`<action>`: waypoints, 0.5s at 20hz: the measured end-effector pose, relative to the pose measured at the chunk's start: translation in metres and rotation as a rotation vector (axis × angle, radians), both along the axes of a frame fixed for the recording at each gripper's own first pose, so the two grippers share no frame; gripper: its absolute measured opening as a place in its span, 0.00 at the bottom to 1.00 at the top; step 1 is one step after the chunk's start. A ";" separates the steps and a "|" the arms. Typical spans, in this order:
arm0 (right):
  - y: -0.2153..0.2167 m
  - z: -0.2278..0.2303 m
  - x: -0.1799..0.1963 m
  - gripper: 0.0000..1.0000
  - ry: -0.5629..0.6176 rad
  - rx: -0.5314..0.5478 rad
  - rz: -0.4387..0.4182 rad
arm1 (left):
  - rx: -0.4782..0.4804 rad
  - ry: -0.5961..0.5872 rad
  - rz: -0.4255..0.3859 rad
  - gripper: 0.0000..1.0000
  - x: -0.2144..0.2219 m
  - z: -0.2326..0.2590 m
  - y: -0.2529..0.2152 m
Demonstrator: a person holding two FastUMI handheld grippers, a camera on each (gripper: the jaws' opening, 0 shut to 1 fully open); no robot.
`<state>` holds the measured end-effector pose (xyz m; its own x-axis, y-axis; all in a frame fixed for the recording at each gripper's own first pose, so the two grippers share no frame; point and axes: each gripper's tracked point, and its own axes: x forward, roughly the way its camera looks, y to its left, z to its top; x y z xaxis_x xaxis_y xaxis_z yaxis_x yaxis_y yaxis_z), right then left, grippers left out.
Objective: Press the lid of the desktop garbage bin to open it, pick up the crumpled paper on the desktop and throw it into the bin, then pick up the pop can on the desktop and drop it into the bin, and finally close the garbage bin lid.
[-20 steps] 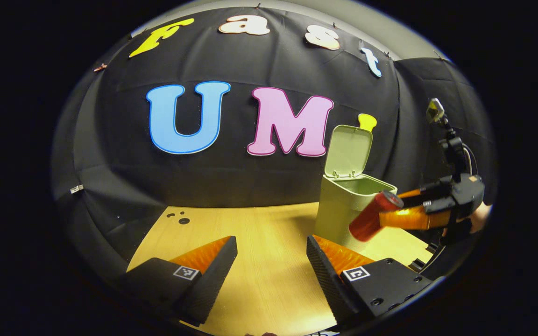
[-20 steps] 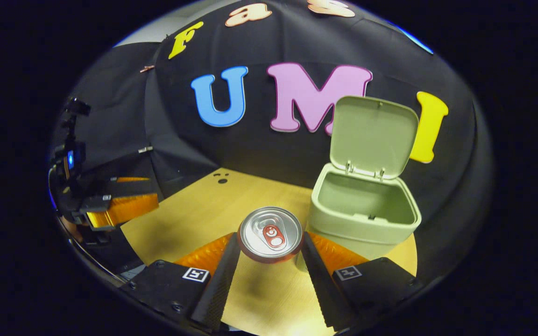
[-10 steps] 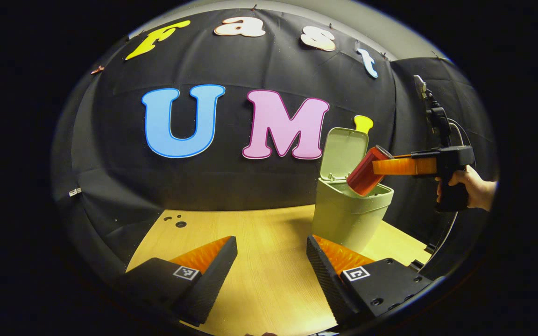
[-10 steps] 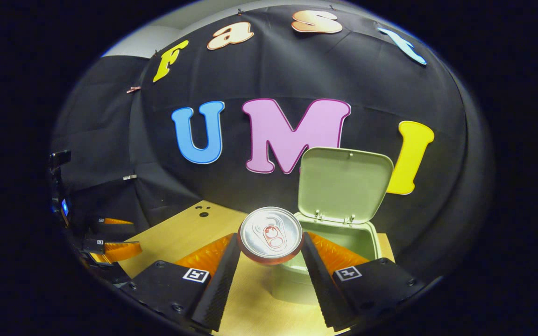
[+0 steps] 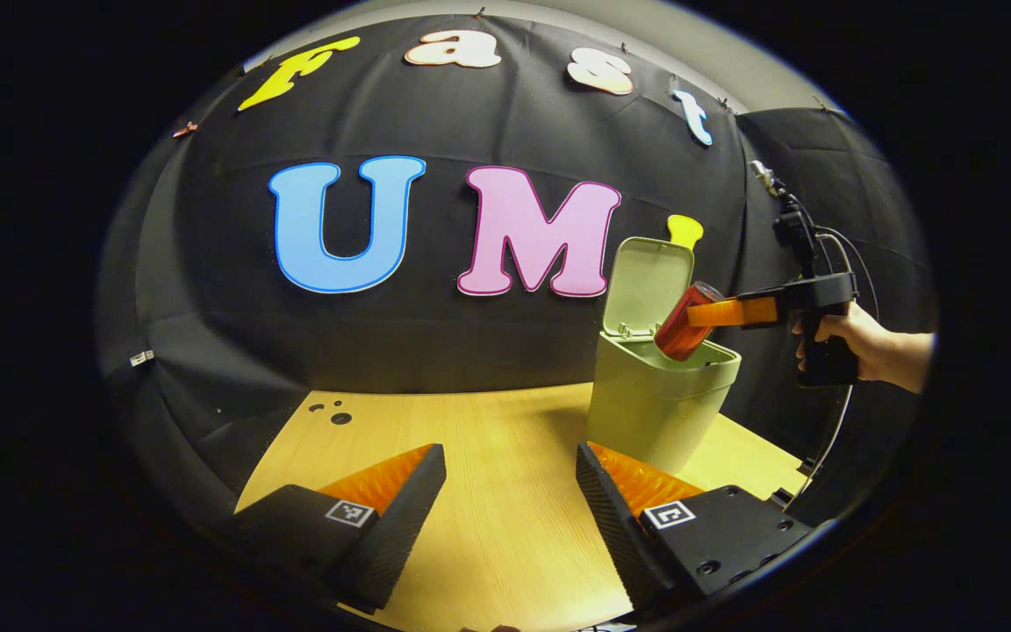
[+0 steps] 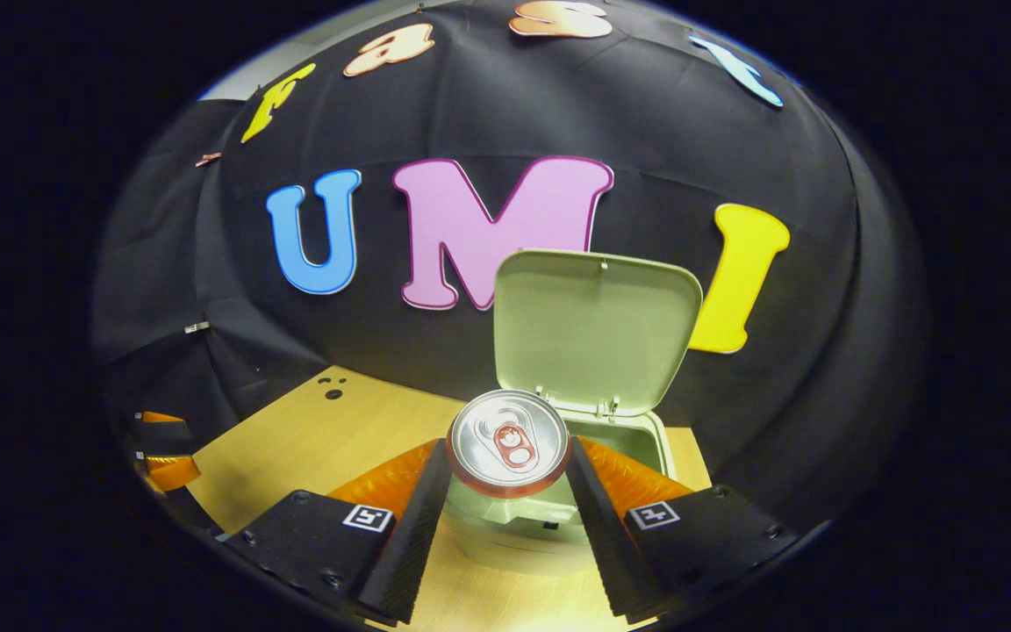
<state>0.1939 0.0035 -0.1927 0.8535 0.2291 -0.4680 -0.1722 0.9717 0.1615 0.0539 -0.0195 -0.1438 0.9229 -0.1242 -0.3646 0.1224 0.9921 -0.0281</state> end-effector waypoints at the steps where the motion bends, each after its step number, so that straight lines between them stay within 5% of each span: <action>1: -0.001 -0.009 0.003 0.82 0.031 0.014 -0.007 | 0.000 0.001 0.000 0.96 0.000 -0.001 -0.001; 10: 0.005 -0.072 0.016 0.82 0.209 0.002 0.003 | 0.004 0.017 0.015 0.96 -0.005 -0.006 0.005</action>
<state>0.2100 0.0087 -0.2643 0.7370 0.2328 -0.6346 -0.1381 0.9709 0.1958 0.0489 -0.0141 -0.1499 0.9182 -0.1090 -0.3807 0.1073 0.9939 -0.0256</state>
